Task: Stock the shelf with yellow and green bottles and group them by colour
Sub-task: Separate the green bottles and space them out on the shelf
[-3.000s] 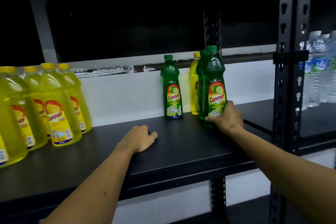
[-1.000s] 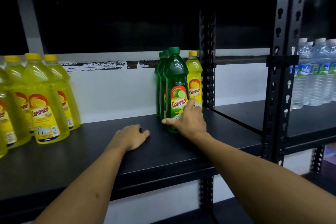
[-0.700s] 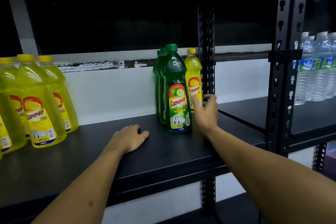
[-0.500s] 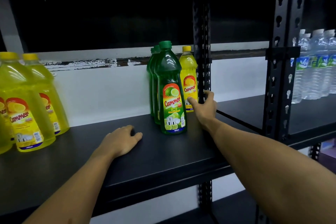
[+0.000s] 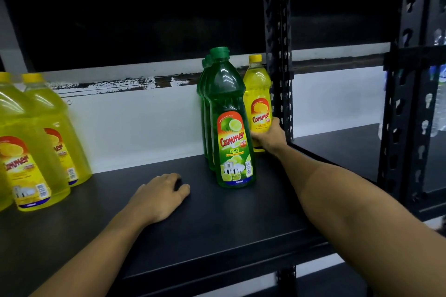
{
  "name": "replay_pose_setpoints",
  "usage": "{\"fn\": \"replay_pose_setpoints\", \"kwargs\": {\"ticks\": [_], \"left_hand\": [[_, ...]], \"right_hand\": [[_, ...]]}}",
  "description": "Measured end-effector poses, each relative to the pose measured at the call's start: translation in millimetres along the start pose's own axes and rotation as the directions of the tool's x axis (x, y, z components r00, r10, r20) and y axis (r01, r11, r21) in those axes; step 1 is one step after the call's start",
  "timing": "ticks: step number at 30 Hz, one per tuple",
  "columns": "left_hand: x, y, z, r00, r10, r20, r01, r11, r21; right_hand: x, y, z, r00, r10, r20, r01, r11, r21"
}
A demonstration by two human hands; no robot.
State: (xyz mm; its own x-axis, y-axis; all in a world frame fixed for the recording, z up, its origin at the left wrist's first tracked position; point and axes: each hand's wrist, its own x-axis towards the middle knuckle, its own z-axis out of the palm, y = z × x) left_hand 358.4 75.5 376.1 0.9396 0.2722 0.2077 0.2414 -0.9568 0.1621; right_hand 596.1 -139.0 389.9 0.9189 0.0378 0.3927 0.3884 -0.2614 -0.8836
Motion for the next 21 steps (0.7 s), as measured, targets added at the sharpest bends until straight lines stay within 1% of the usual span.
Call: {"fn": "replay_pose_setpoints", "kwargs": {"ticks": [4,9,13,17,21], "left_hand": [[-1,0,-1,1.0,-0.007,0.001,0.007,1.0,-0.021],[-3,-1,-2,1.0,-0.016,0.002,0.016,0.999,-0.038],[-7,1,-5,1.0,-0.011,0.009,0.012,0.999,-0.041],[-14,3,-8,1.0,-0.026,0.014,0.027,0.995,-0.092],[-26,2,-10,0.999,-0.04,0.01,0.041,0.989,-0.139]], "right_hand": [[-6,-2,-3,0.999,-0.017,-0.03,0.017,1.0,-0.003],[-30,-7,-14,0.998,0.005,-0.059,-0.006,1.0,-0.026],[-68,-14,-37,0.998,0.002,-0.07,-0.005,0.999,-0.044],[-113,-25,-56,0.995,-0.004,-0.096,0.001,0.999,-0.033],[-151,-38,-68,0.996,0.01,-0.092,-0.013,0.999,-0.037]]}}
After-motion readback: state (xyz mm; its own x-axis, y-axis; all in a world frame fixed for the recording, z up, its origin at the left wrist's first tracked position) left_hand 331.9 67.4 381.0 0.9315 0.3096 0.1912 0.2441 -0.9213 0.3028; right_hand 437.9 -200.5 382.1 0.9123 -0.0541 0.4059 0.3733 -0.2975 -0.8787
